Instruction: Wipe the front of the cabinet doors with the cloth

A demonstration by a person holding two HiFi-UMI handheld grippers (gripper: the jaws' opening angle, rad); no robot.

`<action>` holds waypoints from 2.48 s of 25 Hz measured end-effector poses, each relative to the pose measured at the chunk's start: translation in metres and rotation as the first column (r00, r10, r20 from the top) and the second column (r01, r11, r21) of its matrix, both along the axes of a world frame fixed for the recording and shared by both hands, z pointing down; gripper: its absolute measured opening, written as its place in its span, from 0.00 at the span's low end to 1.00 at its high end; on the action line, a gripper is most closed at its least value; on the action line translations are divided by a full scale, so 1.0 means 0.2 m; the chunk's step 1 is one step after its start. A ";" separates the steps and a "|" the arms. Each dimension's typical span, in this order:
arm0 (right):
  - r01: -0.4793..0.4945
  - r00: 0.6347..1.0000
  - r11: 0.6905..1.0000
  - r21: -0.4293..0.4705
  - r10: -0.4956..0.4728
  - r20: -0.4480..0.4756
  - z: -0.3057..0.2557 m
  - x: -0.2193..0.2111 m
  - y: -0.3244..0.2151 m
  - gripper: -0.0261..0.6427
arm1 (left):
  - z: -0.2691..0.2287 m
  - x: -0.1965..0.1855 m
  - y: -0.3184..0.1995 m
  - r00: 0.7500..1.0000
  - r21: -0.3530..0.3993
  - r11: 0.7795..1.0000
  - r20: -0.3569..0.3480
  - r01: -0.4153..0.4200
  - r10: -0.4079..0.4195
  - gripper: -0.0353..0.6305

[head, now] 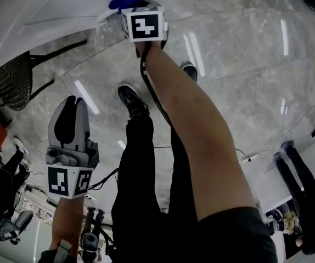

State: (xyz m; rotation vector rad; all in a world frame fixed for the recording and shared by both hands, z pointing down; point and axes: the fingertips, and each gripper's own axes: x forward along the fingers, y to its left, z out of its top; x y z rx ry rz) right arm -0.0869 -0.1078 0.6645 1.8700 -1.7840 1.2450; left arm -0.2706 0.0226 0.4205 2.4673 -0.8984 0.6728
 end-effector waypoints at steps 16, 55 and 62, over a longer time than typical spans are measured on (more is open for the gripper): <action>-0.007 1.000 1.000 0.017 0.007 -0.007 0.08 0.18 0.19 0.12 | 0.19 0.21 0.00 0.993 0.003 0.994 0.021 -0.113 0.113 0.16; 0.070 0.997 0.990 -0.121 -0.074 -0.033 0.39 0.41 0.09 0.12 | 0.25 0.41 -0.09 0.982 0.012 0.983 0.057 -0.181 0.180 0.16; 0.052 0.997 0.992 -0.117 -0.059 -0.057 0.37 0.58 0.15 0.12 | 0.23 0.55 -0.05 0.983 0.014 0.983 0.033 -0.184 0.183 0.16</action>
